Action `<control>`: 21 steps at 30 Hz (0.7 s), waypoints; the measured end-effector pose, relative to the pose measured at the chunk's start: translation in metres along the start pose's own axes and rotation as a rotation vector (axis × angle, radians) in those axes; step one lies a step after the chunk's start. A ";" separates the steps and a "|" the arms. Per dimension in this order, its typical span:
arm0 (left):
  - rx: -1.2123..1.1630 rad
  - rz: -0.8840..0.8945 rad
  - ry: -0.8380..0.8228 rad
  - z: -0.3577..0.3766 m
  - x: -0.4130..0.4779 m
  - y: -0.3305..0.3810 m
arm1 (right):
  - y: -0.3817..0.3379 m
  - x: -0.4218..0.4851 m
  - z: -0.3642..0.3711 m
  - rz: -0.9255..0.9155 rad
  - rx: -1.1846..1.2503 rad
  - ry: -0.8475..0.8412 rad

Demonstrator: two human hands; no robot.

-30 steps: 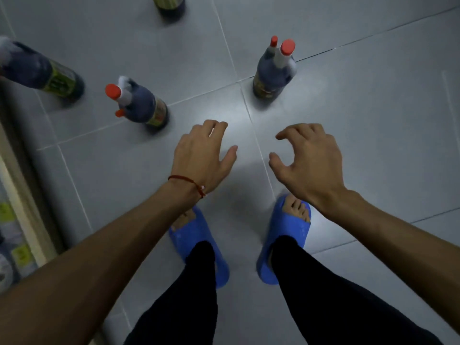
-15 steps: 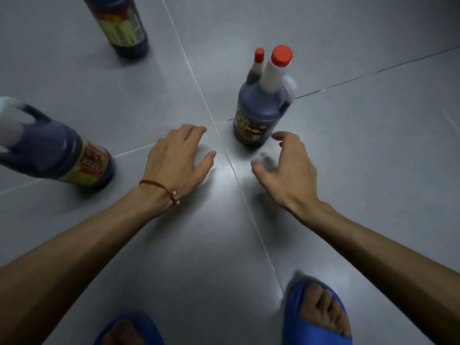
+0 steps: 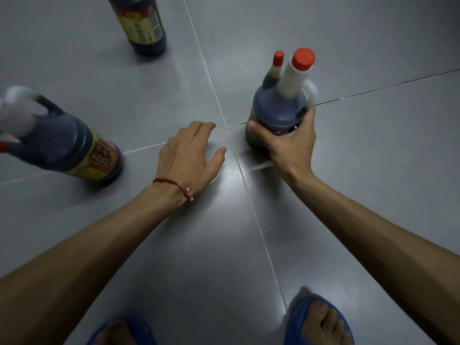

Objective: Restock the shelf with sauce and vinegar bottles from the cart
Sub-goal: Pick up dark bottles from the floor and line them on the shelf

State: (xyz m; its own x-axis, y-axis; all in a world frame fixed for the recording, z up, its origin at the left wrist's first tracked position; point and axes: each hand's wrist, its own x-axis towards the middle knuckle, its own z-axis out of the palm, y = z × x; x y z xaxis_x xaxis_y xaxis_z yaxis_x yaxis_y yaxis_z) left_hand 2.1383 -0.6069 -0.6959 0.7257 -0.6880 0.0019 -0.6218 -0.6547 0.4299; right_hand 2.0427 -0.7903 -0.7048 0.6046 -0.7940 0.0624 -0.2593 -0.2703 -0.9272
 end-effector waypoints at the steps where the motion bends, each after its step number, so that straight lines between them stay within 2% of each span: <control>1: -0.007 -0.011 0.012 0.000 0.000 0.000 | 0.000 0.000 -0.001 -0.023 -0.020 0.004; 7: -0.018 -0.053 0.096 -0.008 -0.020 -0.008 | -0.004 -0.020 -0.001 -0.110 -0.073 -0.044; 12: -0.036 -0.069 0.148 -0.020 -0.056 -0.028 | -0.015 -0.047 0.015 -0.195 -0.088 -0.214; 16: -0.061 -0.067 0.264 -0.032 -0.092 -0.049 | -0.031 -0.063 0.038 -0.242 -0.084 -0.300; 21: -0.171 -0.217 0.449 -0.045 -0.133 -0.083 | -0.051 -0.077 0.065 -0.246 -0.044 -0.338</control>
State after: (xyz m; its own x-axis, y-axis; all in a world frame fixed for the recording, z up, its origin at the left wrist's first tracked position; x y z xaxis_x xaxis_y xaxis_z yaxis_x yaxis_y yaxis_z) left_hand 2.1064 -0.4469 -0.6916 0.9104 -0.3156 0.2674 -0.4136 -0.6811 0.6042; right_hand 2.0578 -0.6802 -0.6864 0.8636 -0.4818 0.1488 -0.1037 -0.4585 -0.8826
